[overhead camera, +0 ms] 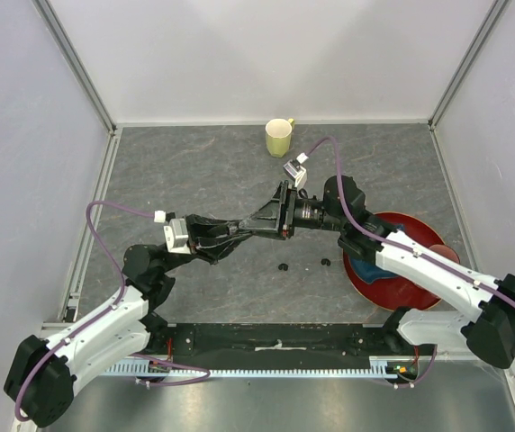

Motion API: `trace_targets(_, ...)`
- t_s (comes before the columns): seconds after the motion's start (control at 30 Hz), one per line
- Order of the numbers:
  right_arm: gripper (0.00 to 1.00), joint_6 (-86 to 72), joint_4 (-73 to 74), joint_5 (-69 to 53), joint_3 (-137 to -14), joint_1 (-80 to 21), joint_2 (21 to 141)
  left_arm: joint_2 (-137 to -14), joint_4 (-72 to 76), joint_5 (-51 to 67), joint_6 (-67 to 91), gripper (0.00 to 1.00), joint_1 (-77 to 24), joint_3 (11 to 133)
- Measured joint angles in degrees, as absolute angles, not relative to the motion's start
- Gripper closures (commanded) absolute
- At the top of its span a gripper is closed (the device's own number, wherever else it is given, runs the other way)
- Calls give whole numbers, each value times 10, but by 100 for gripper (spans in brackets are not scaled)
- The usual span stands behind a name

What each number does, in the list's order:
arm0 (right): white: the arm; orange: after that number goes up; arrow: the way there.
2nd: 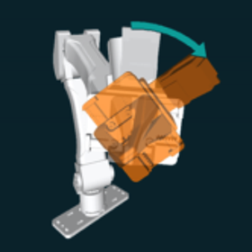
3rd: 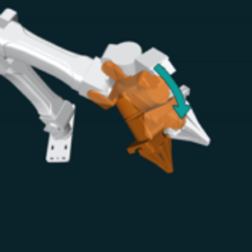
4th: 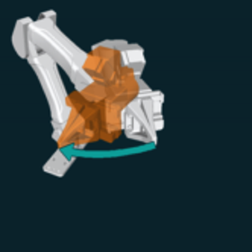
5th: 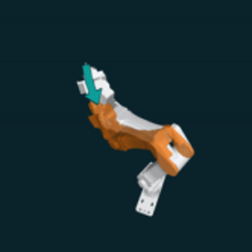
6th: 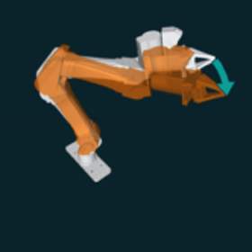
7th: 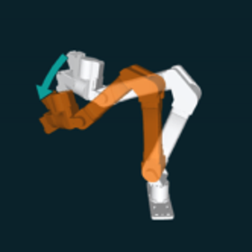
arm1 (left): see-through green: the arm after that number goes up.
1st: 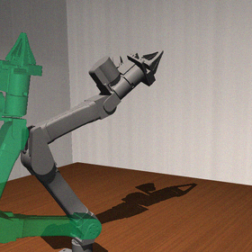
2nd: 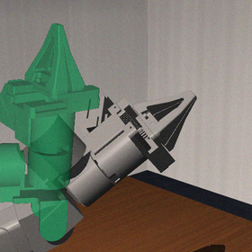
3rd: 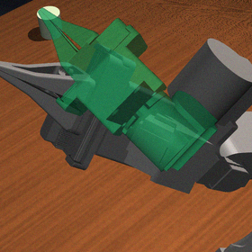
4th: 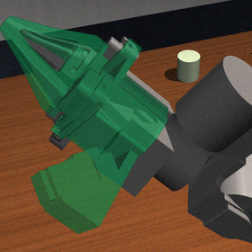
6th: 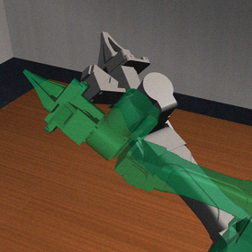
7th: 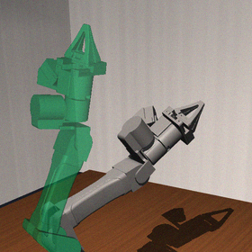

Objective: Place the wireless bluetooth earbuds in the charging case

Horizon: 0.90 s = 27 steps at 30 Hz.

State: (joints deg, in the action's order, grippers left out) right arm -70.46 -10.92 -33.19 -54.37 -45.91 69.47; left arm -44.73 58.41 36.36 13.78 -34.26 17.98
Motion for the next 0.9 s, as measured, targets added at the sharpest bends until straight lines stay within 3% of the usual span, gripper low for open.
trace_targets(0.13,53,-721,-120,-341,-539,-459,697,-447,585,361,136,98,-343,180)
trace_targets(0.33,83,-753,-163,-351,-523,-456,701,-447,589,359,136,98,-342,181)
trace_targets(0.43,92,-774,-196,-354,-510,-455,704,-448,589,359,136,88,-342,181)
trace_targets(0.53,94,-795,-229,-359,-498,-453,709,-448,590,356,136,79,-342,181)
trace_targets(0.9,97,-848,-313,-360,-477,-452,721,-454,621,342,144,65,-342,181)
